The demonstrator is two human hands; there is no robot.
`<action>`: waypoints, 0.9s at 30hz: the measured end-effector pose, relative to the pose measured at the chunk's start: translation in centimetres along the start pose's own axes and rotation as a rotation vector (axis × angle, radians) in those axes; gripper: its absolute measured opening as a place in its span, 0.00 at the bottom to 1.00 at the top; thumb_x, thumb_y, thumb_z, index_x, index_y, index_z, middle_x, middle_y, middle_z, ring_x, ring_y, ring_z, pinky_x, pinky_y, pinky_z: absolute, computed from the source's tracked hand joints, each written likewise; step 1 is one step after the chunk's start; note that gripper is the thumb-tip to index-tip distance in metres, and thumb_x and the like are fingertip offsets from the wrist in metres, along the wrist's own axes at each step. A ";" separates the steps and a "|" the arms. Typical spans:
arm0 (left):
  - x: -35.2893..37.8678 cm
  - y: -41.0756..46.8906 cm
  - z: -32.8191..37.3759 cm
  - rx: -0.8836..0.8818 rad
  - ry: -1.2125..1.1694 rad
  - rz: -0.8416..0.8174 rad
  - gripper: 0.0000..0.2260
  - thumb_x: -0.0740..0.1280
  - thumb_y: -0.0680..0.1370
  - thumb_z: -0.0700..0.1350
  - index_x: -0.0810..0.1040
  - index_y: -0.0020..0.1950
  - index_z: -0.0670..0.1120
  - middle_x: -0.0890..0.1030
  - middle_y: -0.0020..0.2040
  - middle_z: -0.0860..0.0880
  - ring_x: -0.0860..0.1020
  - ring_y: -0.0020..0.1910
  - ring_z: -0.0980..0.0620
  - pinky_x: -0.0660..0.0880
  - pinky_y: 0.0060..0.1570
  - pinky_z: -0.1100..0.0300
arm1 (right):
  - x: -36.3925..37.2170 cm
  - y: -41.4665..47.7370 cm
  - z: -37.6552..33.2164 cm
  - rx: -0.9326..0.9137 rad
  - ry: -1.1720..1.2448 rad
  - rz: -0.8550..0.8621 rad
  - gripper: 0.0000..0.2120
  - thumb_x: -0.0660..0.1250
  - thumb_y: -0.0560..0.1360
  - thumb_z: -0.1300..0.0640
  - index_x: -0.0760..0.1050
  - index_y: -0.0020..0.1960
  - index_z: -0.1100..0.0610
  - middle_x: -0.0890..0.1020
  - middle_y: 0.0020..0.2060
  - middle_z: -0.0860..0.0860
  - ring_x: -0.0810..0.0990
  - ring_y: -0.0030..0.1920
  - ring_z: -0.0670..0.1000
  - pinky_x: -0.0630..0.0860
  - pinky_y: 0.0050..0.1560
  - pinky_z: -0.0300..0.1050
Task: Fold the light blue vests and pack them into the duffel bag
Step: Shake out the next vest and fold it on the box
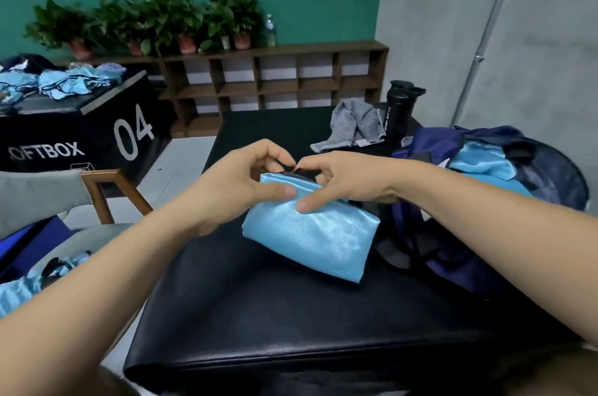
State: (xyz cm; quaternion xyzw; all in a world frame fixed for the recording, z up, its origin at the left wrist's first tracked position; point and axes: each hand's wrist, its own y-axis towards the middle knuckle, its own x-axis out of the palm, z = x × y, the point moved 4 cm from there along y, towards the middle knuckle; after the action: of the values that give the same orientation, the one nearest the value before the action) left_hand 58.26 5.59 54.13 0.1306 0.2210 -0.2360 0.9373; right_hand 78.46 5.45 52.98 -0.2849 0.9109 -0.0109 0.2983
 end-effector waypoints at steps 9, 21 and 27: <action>5.6 6.9 8.2 0.181 -0.118 0.028 0.15 0.80 0.76 0.41 0.81 0.60 0.49 0.85 0.54 0.44 0.85 0.51 0.44 0.83 0.55 0.49 | -12.0 -12.1 -0.6 0.028 -0.110 0.269 0.19 0.79 0.76 0.45 0.78 0.60 0.51 0.88 0.51 0.59 0.88 0.51 0.63 0.82 0.53 0.63; 18.3 11.2 9.8 0.335 0.137 -0.191 0.07 0.76 0.79 0.41 0.83 0.53 0.51 0.86 0.48 0.53 0.84 0.49 0.51 0.81 0.55 0.54 | -21.0 -20.0 7.5 0.268 -0.276 0.364 0.14 0.80 0.75 0.47 0.80 0.56 0.48 0.89 0.47 0.55 0.88 0.48 0.61 0.84 0.51 0.61; 22.8 11.1 8.6 0.622 0.601 -0.354 0.12 0.74 0.79 0.57 0.81 0.61 0.57 0.80 0.58 0.61 0.74 0.61 0.59 0.69 0.63 0.59 | -21.7 -19.5 10.6 0.353 -0.217 0.241 0.15 0.80 0.75 0.50 0.80 0.58 0.51 0.89 0.49 0.55 0.89 0.50 0.60 0.84 0.53 0.60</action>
State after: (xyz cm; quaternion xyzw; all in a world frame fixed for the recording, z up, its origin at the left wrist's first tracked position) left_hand 84.90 3.27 52.34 0.4284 0.4201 -0.3989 0.6934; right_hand 108.61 2.15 59.68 -0.1170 0.8848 -0.1036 0.4390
